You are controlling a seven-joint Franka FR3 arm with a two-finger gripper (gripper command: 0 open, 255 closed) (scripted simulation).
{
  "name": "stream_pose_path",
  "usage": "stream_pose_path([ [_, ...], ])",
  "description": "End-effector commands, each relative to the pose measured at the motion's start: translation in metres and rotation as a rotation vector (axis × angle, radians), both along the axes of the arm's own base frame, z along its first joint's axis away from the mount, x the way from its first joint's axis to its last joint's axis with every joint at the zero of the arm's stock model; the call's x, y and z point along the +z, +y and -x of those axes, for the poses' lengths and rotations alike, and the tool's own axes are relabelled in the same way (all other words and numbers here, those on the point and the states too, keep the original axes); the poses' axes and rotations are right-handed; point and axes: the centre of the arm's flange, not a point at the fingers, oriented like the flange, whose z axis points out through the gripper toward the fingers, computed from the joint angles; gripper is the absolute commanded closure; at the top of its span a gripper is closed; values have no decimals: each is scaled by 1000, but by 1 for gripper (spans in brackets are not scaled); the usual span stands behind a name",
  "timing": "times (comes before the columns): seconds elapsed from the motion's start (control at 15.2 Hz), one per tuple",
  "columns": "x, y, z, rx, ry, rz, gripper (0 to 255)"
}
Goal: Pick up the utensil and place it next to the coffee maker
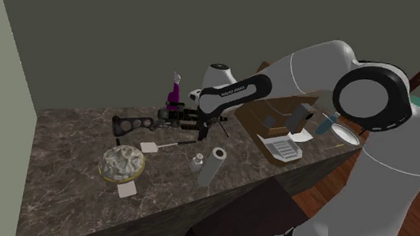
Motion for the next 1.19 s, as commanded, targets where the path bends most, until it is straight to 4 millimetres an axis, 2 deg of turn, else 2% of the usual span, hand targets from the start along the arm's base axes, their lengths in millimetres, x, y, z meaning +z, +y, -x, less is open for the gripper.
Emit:
stream_pose_path([
  [0.0, -17, 15, -16, 58, -5, -1, 0],
  [0.59, -93, 75, -69, 299, -26, -2, 0],
  [1.12, -133, 72, -69, 299, -26, -2, 0],
])
